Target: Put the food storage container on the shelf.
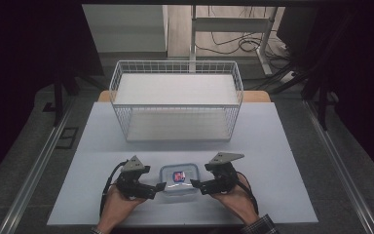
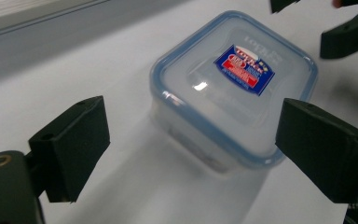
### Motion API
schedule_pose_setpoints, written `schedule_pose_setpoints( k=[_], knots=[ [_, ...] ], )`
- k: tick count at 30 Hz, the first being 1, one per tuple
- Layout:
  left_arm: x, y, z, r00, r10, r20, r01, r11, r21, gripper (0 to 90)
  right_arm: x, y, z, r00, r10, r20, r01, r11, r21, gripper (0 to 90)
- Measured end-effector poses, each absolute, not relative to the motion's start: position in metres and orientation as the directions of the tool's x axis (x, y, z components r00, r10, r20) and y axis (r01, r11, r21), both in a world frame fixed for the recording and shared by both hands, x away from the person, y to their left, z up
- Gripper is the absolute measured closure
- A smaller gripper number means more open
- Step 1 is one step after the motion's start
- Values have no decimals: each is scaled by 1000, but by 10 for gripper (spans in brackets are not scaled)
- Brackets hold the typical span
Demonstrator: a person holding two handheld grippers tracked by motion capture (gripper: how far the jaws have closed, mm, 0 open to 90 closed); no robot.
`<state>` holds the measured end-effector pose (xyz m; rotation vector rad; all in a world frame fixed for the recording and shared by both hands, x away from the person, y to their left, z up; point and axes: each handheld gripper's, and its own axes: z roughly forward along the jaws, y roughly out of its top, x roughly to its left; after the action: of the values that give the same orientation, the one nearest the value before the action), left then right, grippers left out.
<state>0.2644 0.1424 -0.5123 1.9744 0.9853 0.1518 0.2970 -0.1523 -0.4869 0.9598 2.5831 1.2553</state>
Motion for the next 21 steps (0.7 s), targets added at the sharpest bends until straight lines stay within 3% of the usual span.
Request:
schedule_pose_setpoints(
  k=[7,10,12,15,19,21],
  knots=[
    [275,130,-524,678,662,-320,621,-282,731,60,309,-136,-501,-791,572,219,544,493,679,94],
    [276,130,-527,681,633,-369,641,-270,719,77,313,-135,-507,-777,552,302,590,470,656,107],
    [276,130,-528,692,600,-400,648,-272,712,117,313,-135,-509,-776,540,327,600,471,646,113],
    [271,130,-525,701,606,-375,633,-288,718,150,311,-138,-509,-768,536,350,616,473,630,146],
    [265,138,-524,699,595,-397,642,-276,716,261,303,-148,-506,-778,524,347,607,480,634,262],
    [264,144,-527,692,571,-442,659,-248,710,365,300,-153,-505,-775,524,354,611,473,635,317]
  ],
)
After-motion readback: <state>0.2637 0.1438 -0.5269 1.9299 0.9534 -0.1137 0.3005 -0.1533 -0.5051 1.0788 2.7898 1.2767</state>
